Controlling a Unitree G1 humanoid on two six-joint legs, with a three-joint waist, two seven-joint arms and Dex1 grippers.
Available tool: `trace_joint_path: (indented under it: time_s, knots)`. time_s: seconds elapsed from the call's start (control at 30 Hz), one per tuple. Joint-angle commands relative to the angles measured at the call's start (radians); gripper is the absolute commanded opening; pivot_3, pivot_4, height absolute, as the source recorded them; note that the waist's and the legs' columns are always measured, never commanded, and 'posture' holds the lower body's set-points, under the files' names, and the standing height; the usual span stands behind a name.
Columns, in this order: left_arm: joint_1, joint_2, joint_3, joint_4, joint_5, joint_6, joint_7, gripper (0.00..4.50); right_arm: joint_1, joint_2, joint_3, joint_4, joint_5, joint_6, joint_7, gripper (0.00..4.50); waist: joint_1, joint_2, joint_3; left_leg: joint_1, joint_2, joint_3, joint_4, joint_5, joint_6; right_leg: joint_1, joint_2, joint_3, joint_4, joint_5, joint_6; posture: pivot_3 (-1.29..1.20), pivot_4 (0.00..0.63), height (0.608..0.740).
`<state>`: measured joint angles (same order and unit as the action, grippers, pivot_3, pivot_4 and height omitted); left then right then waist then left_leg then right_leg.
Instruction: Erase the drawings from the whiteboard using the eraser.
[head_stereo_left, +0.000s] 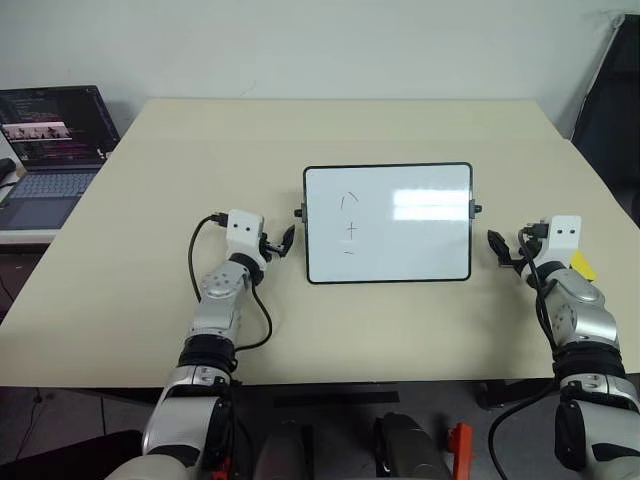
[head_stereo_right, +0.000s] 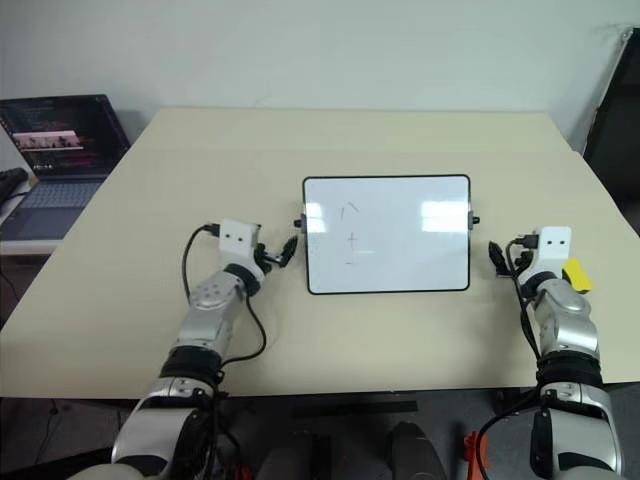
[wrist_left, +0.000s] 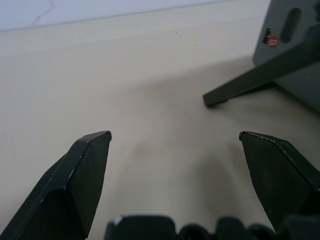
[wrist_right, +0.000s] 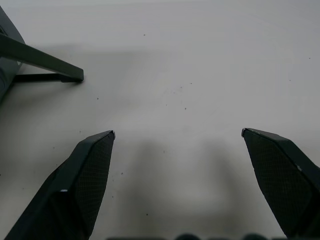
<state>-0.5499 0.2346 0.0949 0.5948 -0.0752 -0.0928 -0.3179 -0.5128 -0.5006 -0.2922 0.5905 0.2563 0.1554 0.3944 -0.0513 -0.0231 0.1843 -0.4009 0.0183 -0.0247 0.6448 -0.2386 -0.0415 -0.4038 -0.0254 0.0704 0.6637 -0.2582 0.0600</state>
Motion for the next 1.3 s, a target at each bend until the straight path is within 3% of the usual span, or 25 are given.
trace_joint_path:
  time_s: [0.03, 0.23, 0.4, 0.5, 0.67, 0.77, 0.9, 1.13, 1.3]
  knots:
    - [-0.003, 0.000, 0.000, -0.029, -0.009, -0.001, -0.005, 4.50, -0.028, -0.018, -0.004, -0.013, -0.004, -0.005, 0.003, 4.47, 0.000, 0.000, 0.000, 0.000, 0.000, 0.000, 0.000, 0.000, 0.000, 0.000, 0.000, 0.000, 0.000, 0.000, 0.000, 0.00, 0.150, 0.740]
    - [-0.023, 0.034, 0.033, -0.028, -0.034, -0.001, -0.017, 4.50, -0.047, -0.042, -0.020, 0.013, -0.001, -0.014, 0.012, 4.47, 0.000, 0.000, 0.000, 0.000, 0.000, 0.000, 0.000, 0.000, 0.000, 0.000, 0.000, 0.000, 0.001, 0.000, 0.000, 0.00, 0.150, 0.740]
    - [-0.030, 0.209, 0.070, -0.152, -0.190, 0.117, -0.324, 4.50, -0.037, -0.114, -0.055, -0.011, 0.023, 0.019, 0.039, 4.47, -0.006, 0.000, 0.000, 0.000, 0.001, 0.001, 0.000, 0.000, 0.000, -0.001, 0.002, 0.000, 0.001, 0.000, 0.000, 0.00, 0.150, 0.740]
    - [-0.062, 0.331, 0.070, -0.304, -0.336, 0.323, -0.533, 4.50, -0.016, -0.189, -0.091, -0.050, 0.074, 0.107, 0.112, 4.47, -0.004, 0.000, 0.000, -0.001, 0.002, 0.001, 0.000, 0.000, 0.000, -0.001, 0.002, 0.000, 0.000, 0.000, 0.000, 0.00, 0.150, 0.740]
    - [-0.094, 0.443, 0.011, -0.594, -0.500, 0.579, -0.715, 4.50, -0.003, -0.303, -0.125, -0.061, 0.134, 0.248, 0.227, 4.47, 0.002, 0.000, 0.000, -0.001, 0.003, 0.001, 0.000, 0.000, 0.000, 0.000, 0.002, -0.001, -0.001, 0.000, 0.000, 0.00, 0.150, 0.740]
    - [-0.129, 0.411, -0.093, -0.690, -0.493, 0.618, -0.745, 4.50, -0.001, -0.362, -0.092, -0.022, 0.102, 0.277, 0.266, 4.47, 0.003, 0.000, 0.000, -0.001, 0.003, 0.001, 0.001, 0.000, 0.000, 0.000, 0.002, -0.001, -0.001, 0.000, 0.000, 0.00, 0.150, 0.740]
    - [-0.192, 0.257, -0.230, -0.737, -0.480, 0.650, -0.719, 4.50, -0.028, -0.411, -0.070, 0.070, 0.070, 0.296, 0.289, 4.47, 0.002, 0.000, 0.000, 0.001, 0.003, 0.001, 0.001, 0.000, 0.000, 0.001, 0.003, 0.000, -0.001, 0.000, 0.000, 0.00, 0.150, 0.740]
    - [-0.285, 0.019, -0.365, -0.598, -0.357, 0.616, -0.621, 4.50, -0.138, -0.435, -0.040, 0.285, 0.035, 0.307, 0.333, 4.47, -0.011, 0.000, 0.000, 0.001, 0.003, 0.003, 0.001, 0.000, 0.000, 0.000, 0.005, 0.003, -0.001, 0.000, 0.000, 0.00, 0.150, 0.740]
    - [-0.303, -0.039, -0.430, -0.519, -0.239, 0.553, -0.571, 4.50, -0.166, -0.432, -0.005, 0.364, -0.010, 0.246, 0.362, 4.47, -0.011, 0.000, 0.000, 0.001, 0.003, 0.003, 0.001, 0.000, 0.000, 0.000, 0.005, 0.003, -0.001, 0.000, 0.000, 0.00, 0.150, 0.740]
